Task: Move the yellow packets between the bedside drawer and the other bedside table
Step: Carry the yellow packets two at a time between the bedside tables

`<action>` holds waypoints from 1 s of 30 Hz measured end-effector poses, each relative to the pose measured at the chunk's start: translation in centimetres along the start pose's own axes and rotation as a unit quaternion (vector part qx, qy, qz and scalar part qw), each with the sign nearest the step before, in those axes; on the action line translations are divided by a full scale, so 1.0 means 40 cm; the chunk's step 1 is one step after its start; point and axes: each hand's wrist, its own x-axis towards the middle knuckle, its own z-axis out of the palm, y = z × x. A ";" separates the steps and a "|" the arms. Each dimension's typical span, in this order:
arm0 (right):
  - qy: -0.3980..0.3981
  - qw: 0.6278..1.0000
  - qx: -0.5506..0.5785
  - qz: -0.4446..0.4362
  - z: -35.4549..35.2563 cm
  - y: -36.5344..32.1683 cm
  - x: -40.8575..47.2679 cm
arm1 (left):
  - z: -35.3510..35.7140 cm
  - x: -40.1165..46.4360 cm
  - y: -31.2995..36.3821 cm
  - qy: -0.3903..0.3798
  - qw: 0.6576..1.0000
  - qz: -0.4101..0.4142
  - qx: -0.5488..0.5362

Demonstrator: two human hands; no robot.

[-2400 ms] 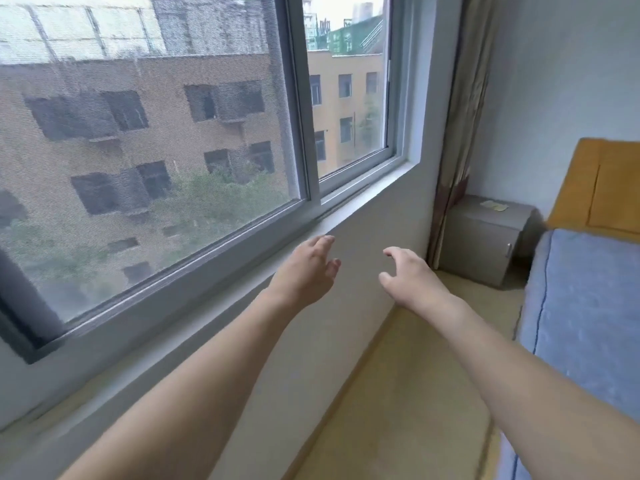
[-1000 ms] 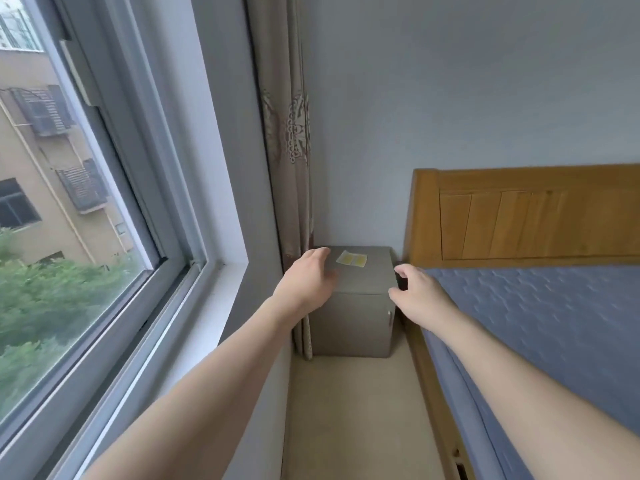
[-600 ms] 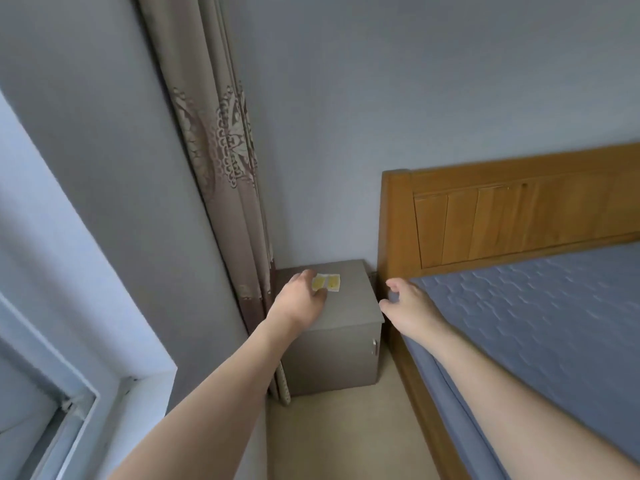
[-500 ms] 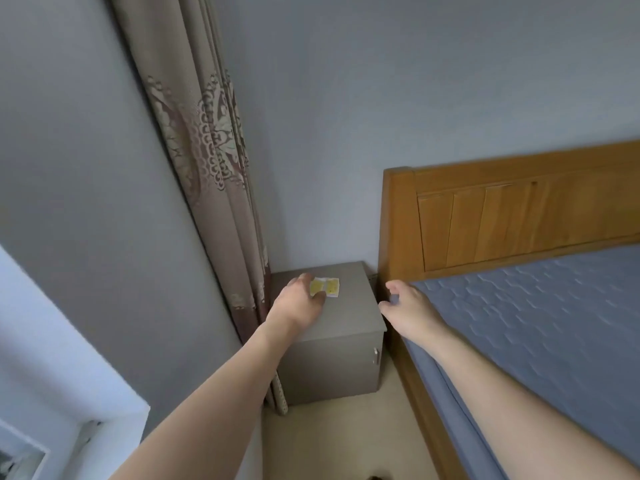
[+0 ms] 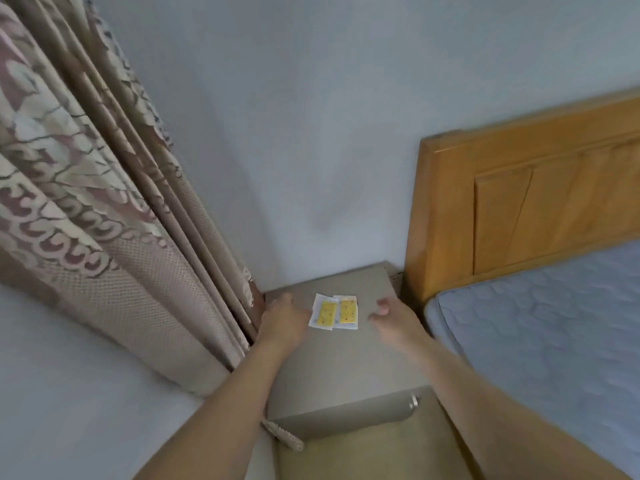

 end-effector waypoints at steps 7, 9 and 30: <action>0.018 0.989 0.037 0.145 0.218 0.143 0.467 | 0.352 0.482 -0.184 -0.098 0.990 -0.095 -0.028; 0.030 0.984 0.016 0.174 0.277 0.198 0.580 | 0.444 0.593 -0.233 -0.086 0.992 -0.096 0.010; 0.093 0.966 0.001 0.242 0.526 0.312 0.947 | 0.707 0.814 -0.386 0.209 0.972 -0.069 0.080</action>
